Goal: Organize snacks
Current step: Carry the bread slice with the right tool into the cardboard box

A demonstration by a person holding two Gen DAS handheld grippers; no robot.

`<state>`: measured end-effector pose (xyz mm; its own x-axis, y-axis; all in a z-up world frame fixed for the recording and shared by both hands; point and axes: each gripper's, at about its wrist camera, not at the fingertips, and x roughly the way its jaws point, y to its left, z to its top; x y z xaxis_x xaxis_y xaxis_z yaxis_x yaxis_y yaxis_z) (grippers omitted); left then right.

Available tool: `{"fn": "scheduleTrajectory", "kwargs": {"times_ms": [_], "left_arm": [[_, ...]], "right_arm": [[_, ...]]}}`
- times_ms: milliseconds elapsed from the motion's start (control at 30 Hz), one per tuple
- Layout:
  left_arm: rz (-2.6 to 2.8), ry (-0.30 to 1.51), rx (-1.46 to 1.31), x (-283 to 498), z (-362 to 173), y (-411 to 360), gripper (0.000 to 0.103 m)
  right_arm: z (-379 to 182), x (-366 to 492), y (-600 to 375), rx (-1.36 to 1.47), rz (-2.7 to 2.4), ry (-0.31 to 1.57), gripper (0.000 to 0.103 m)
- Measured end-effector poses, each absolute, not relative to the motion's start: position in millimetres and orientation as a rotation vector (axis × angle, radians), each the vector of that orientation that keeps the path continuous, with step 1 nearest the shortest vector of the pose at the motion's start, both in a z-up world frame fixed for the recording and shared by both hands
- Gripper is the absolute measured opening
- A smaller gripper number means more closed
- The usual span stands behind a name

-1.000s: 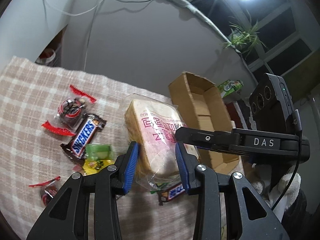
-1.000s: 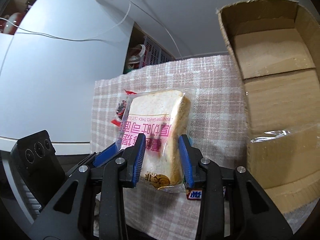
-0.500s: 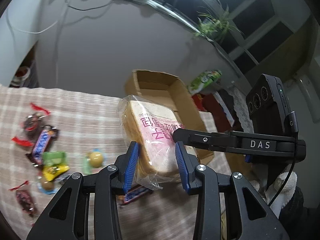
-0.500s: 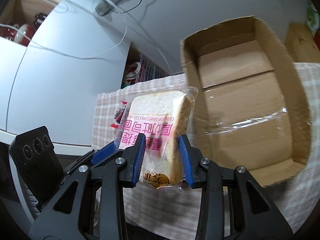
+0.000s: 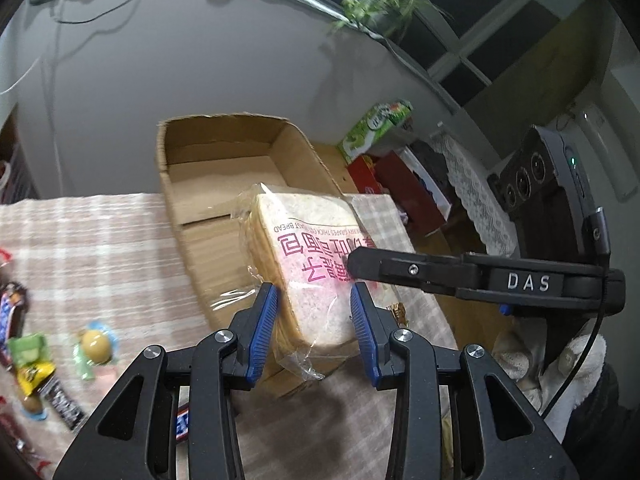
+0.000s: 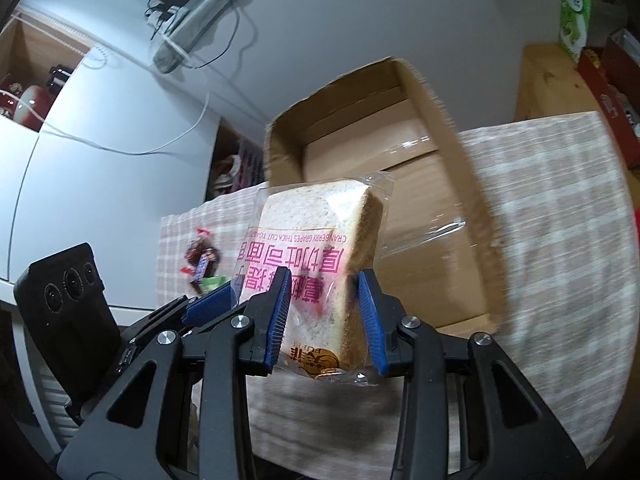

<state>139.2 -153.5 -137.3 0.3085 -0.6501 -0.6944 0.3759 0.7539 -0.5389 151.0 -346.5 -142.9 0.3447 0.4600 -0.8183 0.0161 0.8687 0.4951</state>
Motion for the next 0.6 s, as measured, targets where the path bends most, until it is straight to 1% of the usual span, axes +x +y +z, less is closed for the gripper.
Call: {"fn": "scheduleTrajectory", "kwargs": {"times_ms": [200, 600], "left_arm": [[-0.706, 1.069, -0.261, 144.0, -141.9, -174.4, 0.035], [-0.690, 1.112, -0.190, 150.2, -157.0, -192.1, 0.035]], "right_arm": [[-151.5, 160.4, -368.7, 0.440, 0.266, 1.189, 0.036], [-163.0, 174.4, -374.4, 0.384, 0.228, 1.202, 0.036]]}}
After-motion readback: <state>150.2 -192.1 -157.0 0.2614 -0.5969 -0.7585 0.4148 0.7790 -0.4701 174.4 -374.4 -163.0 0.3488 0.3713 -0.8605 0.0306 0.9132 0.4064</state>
